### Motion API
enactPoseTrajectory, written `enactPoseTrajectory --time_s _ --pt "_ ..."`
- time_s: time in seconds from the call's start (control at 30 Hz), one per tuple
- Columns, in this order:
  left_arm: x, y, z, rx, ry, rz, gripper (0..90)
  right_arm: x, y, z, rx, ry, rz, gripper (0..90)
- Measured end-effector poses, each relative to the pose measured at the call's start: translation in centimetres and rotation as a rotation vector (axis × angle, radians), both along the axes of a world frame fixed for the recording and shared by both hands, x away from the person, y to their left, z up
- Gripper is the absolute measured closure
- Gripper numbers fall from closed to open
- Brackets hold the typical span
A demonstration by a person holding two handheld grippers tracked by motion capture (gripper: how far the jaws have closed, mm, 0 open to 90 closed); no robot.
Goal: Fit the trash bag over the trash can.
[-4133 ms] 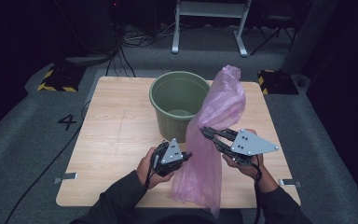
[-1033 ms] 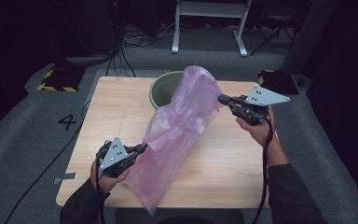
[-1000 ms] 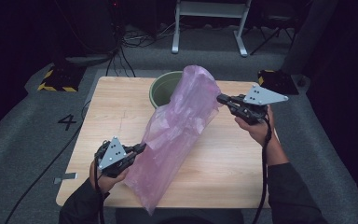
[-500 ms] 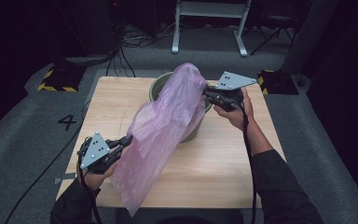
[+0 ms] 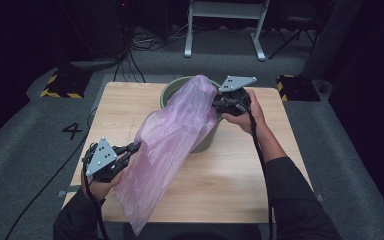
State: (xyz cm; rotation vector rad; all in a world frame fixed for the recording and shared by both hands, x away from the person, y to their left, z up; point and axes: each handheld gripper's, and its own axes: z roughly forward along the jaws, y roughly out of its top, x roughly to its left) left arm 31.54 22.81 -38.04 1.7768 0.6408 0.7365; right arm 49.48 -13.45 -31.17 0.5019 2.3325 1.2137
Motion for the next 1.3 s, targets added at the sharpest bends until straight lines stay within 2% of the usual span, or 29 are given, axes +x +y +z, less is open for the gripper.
enactPoseTrajectory --time_s 0.07,0.13,0.2,0.3,0.37,0.4,0.5,0.6,0.67,0.73,0.8,0.87,0.9,0.97,1.0,1.1,1.13,1.3 --pt "0.0 0.1 0.0 0.003 0.001 0.002 90.0 0.1 -0.4 0.0 0.015 0.024 -0.002 51.8" --pt "0.1 0.1 0.0 0.007 0.003 0.007 90.0 0.0 -1.0 0.0 0.032 0.035 -0.013 40.9" --pt "0.1 0.2 0.0 0.011 0.005 0.012 90.0 -0.2 -1.8 0.1 0.052 0.04 -0.019 34.3" --pt "0.2 0.3 -0.1 0.008 0.009 0.016 90.0 -0.5 -3.4 0.2 0.092 0.046 -0.021 29.5" --pt "0.1 0.4 -0.1 0.007 0.007 0.022 90.0 -1.0 -4.5 0.4 0.117 0.037 -0.024 29.2" --pt "0.1 0.3 -0.1 0.005 0.009 0.021 90.0 -1.3 -5.0 0.6 0.118 0.015 -0.043 29.1" --pt "0.2 0.1 -0.2 0.013 0.01 0.018 90.0 -2.1 -6.0 1.4 0.191 0.003 -0.035 30.1" --pt "0.2 -0.2 -0.2 0.021 0.013 0.015 90.0 -3.0 -5.8 2.1 0.208 -0.022 -0.031 32.4" --pt "0.3 -0.3 -0.2 0.02 0.013 0.011 90.0 -3.6 -5.5 2.7 0.246 -0.046 -0.026 34.5" --pt "0.3 -0.4 -0.2 0.018 0.011 0.011 90.0 -4.2 -5.3 3.2 0.299 -0.049 -0.004 34.5" --pt "0.4 -0.4 -0.2 0.021 0.015 0.009 90.0 -4.6 -4.6 3.4 0.314 -0.052 0.022 34.0" --pt "0.5 -0.5 -0.2 0.022 0.015 0.006 90.0 -4.5 -3.6 3.4 0.289 -0.045 0.025 33.5" --pt "0.5 -0.5 -0.2 0.023 0.015 0.007 90.0 -4.3 -3.0 3.3 0.259 -0.041 0.021 33.4" --pt "0.5 -0.5 -0.2 0.022 0.013 0.008 90.0 -3.5 -1.7 2.7 0.177 -0.044 -0.02 37.0" --pt "0.4 -0.5 -0.2 0.016 0.012 0.009 90.0 -2.8 -1.2 2.4 0.144 -0.022 -0.033 39.5" --pt "0.4 -0.2 0.1 0.009 0.007 0.011 90.0 -1.6 -0.2 1.6 0.076 0.017 -0.033 54.1" --pt "0.4 -0.2 0.1 0.004 0.005 0.011 90.0 -1.3 0.0 1.5 0.054 0.022 -0.023 55.9" --pt "1.0 -0.5 0.7 0.002 -0.002 0.002 90.0 -0.2 1.4 0.8 -0.019 0.042 0.013 78.6"
